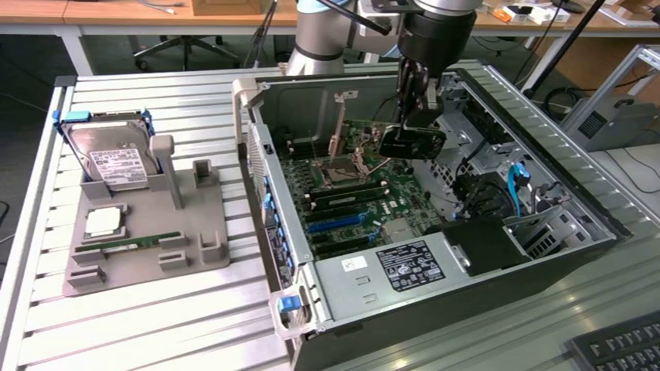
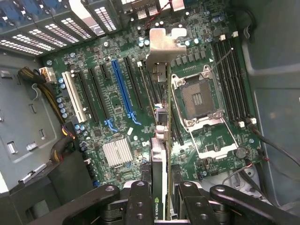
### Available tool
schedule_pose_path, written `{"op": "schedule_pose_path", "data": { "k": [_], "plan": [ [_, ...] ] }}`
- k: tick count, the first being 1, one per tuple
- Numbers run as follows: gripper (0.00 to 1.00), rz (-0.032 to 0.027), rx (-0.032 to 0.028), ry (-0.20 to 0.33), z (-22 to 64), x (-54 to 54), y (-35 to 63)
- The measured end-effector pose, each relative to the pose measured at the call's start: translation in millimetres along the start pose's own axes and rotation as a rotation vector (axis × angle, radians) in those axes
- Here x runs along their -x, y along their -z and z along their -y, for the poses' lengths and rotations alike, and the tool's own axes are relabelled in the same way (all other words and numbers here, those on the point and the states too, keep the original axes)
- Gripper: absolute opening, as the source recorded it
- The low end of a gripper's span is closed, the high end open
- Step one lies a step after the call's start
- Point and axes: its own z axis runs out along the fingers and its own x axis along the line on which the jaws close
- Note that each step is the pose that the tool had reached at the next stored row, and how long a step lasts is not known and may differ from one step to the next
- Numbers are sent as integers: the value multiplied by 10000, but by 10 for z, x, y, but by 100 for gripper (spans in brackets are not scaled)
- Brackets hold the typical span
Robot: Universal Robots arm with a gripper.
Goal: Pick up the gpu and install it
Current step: 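Insert the gpu into the slot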
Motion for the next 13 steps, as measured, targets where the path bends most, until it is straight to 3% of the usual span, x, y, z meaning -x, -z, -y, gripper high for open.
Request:
{"op": "schedule_pose_path", "data": {
  "k": [13],
  "plan": [
    [27,13,-5,302,0,0,0]
  ]
}}
